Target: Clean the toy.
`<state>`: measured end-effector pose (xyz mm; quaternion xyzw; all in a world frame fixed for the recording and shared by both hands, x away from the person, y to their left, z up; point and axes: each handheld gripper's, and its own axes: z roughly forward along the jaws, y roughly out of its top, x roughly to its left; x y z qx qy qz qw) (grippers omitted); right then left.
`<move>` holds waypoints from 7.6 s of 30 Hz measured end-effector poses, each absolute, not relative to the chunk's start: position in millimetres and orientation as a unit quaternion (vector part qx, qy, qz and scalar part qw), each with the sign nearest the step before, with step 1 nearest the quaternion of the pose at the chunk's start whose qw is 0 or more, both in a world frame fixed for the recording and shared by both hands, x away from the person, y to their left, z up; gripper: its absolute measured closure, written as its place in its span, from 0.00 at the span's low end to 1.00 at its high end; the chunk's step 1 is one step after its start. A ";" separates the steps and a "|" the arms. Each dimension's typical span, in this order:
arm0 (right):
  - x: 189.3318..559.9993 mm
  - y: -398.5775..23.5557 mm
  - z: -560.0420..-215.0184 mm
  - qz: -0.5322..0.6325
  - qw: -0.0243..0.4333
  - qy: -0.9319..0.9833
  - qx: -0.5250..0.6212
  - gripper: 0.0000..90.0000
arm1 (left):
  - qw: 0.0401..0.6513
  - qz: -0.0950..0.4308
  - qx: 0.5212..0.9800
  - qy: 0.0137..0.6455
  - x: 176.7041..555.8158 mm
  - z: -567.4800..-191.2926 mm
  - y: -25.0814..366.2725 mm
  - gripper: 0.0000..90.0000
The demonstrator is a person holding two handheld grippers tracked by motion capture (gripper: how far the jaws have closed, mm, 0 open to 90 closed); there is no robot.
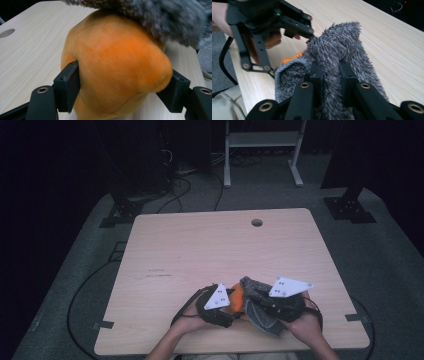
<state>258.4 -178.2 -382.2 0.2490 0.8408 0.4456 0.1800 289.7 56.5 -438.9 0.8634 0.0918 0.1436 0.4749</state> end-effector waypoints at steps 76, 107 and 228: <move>284.8 -206.4 -423.0 0.474 0.147 0.807 0.320 0.84 | 0.477 0.106 0.858 0.159 313.0 -437.7 74.2 0.27; 287.4 -210.1 -429.4 0.491 0.119 0.791 0.345 0.84 | 0.456 0.082 0.875 0.144 306.2 -433.2 70.3 0.17; 272.5 -218.0 -406.8 0.456 0.174 0.819 0.301 0.83 | 0.515 0.159 0.832 0.132 288.2 -430.5 41.0 0.21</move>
